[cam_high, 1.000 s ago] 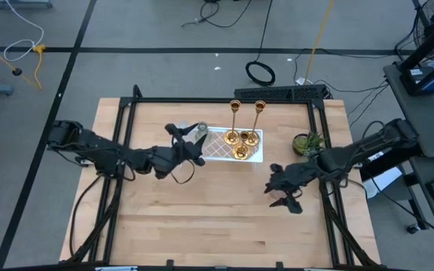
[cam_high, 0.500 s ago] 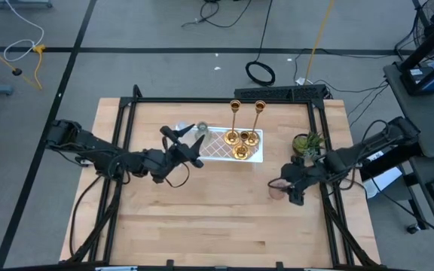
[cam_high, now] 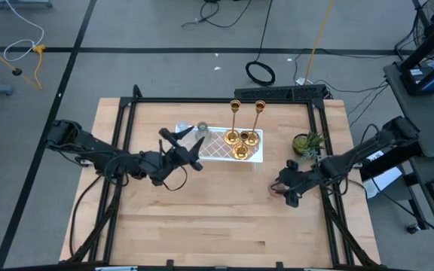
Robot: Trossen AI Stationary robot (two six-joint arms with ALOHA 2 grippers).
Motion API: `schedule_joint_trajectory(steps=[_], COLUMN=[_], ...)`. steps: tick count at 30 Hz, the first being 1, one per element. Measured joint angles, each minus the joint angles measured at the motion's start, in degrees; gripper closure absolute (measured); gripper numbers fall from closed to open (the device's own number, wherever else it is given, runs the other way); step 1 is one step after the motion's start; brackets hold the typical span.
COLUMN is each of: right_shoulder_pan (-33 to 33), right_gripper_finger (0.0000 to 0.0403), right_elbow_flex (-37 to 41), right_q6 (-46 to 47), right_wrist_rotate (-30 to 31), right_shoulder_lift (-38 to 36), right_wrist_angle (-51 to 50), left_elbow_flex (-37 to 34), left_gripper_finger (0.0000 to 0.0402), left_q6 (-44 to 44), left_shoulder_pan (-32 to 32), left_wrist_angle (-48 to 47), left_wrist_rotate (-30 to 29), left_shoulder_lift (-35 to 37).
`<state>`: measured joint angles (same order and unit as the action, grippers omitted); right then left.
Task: Pick & Place candle stick holders
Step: Put the red candle holder on the shelf
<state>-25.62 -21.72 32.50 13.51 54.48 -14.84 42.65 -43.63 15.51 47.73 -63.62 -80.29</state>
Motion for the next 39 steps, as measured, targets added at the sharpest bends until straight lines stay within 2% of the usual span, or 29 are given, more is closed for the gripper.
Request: schedule_joint_trajectory(steps=[9,14,18,24,30,33,36,39], right_shoulder_pan=[0.02,0.02,0.02,0.02,0.02,0.04,-0.01,0.04], right_gripper_finger=[0.0219,0.0228,0.0239,0.0275,0.0275,0.0271,0.0271,0.0273], right_elbow_flex=[13.10,18.90,19.66,19.11,17.22,14.32,9.71,4.06], right_q6=[-1.17,-5.49,-5.82,-5.75,-4.95,-7.60,-11.44,-18.54], right_wrist_rotate=[1.68,4.39,6.11,5.87,5.80,4.68,4.28,5.23], right_shoulder_lift=[-0.06,0.13,0.49,0.76,0.74,1.20,2.79,6.51], right_wrist_angle=[32.01,46.20,45.71,46.87,47.95,47.72,49.55,48.89], left_elbow_flex=[0.00,0.00,0.00,0.00,0.00,0.00,0.00,0.00], left_gripper_finger=[0.0156,0.0156,0.0156,0.0156,0.0156,0.0156,0.0156,0.0156], left_q6=[-0.07,-0.21,-0.23,-0.24,-1.05,-3.36,-4.18,-5.75], left_shoulder_pan=[0.00,0.00,0.00,0.00,0.16,1.18,3.02,4.78], left_wrist_angle=[-0.03,-0.08,-0.17,-0.43,-0.41,0.37,3.37,5.41], left_wrist_rotate=[-1.73,-2.11,-2.49,-2.57,-2.75,-3.77,-7.37,-13.56], left_shoulder_lift=[0.00,0.00,0.00,-0.01,-0.02,-0.02,0.66,2.07])
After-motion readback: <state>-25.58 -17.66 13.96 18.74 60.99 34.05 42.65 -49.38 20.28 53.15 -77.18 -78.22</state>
